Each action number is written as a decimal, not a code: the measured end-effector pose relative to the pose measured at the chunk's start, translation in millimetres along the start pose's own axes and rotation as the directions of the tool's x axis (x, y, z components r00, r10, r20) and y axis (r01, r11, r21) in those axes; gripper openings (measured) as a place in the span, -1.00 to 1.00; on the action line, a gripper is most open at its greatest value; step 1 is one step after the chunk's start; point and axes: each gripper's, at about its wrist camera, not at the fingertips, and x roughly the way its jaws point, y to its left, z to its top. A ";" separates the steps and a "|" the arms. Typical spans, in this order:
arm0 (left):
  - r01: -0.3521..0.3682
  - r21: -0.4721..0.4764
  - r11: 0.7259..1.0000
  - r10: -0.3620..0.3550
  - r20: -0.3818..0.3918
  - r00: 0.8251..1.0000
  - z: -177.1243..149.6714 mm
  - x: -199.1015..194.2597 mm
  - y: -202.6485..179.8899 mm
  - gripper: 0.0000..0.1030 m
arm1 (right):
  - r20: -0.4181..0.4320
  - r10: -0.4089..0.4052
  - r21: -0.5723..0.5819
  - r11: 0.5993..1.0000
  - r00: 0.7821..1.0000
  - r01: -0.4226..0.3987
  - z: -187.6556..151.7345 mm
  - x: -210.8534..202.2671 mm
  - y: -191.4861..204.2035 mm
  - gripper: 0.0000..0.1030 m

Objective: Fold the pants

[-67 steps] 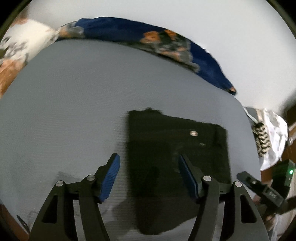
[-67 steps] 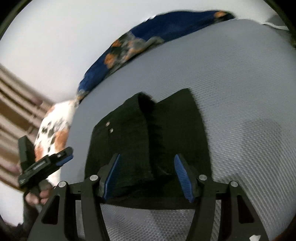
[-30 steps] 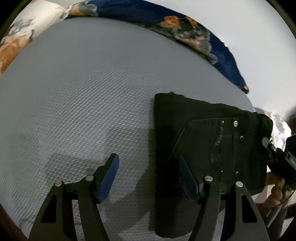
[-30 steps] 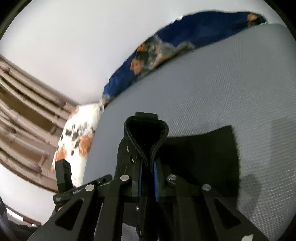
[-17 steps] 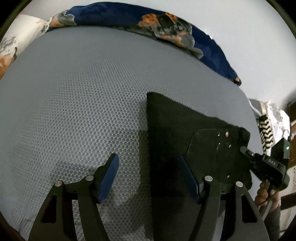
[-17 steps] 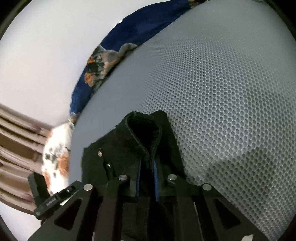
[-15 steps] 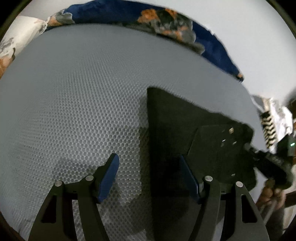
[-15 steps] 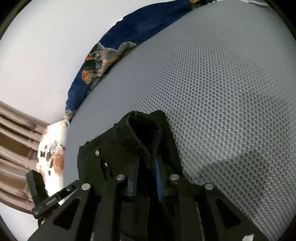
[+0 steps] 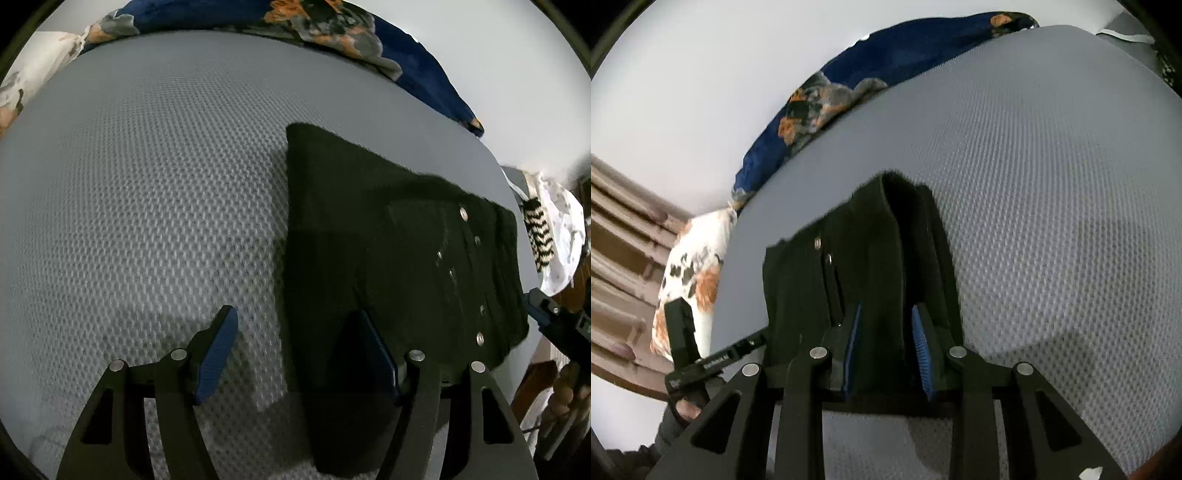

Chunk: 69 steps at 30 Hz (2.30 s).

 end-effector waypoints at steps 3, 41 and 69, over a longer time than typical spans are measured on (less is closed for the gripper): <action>0.005 0.013 1.000 -0.005 -0.010 1.000 -12.5 -5.6 -0.1 0.32 | -0.018 -0.002 0.006 1.000 1.000 0.002 -9.1 4.3 -1.1 -0.48; 0.142 0.005 0.990 -0.142 -0.039 0.989 -5.8 -23.1 23.8 0.32 | -0.018 -0.081 -0.047 0.996 0.997 0.080 5.1 1.1 -9.0 0.11; 0.373 -0.057 0.926 -0.377 -0.096 0.921 36.7 16.7 22.7 -0.50 | -0.116 0.281 0.096 0.958 0.953 -0.271 37.6 66.1 -19.9 -0.50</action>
